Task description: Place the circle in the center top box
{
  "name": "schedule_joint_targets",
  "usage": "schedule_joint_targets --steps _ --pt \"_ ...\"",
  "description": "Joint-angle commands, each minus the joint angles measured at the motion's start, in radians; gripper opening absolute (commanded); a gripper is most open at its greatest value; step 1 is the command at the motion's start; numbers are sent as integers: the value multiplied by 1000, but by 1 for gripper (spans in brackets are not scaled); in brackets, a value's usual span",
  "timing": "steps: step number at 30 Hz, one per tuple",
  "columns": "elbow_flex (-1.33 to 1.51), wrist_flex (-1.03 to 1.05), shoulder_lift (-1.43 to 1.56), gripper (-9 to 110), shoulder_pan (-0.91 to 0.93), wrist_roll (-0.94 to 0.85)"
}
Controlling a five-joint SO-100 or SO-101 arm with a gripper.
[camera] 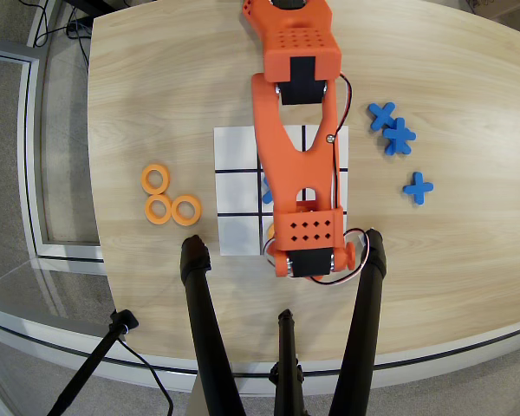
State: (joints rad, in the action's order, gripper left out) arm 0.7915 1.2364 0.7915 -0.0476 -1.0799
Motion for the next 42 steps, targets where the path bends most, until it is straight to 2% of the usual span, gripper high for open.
schedule_joint_targets --steps 1,5,11,20,29,33,38,42 --pt "-41 29 97 11 29 -6" --pt "21 101 256 11 54 -28" --pt "383 100 655 11 64 -66" --pt "1253 -184 1276 11 35 -201" --pt "1951 -219 1982 11 17 -497" --pt "2143 -219 2158 11 -3 -591" --pt "2338 -252 2306 11 -63 -601" --pt "2410 -196 2407 2 -66 -597"
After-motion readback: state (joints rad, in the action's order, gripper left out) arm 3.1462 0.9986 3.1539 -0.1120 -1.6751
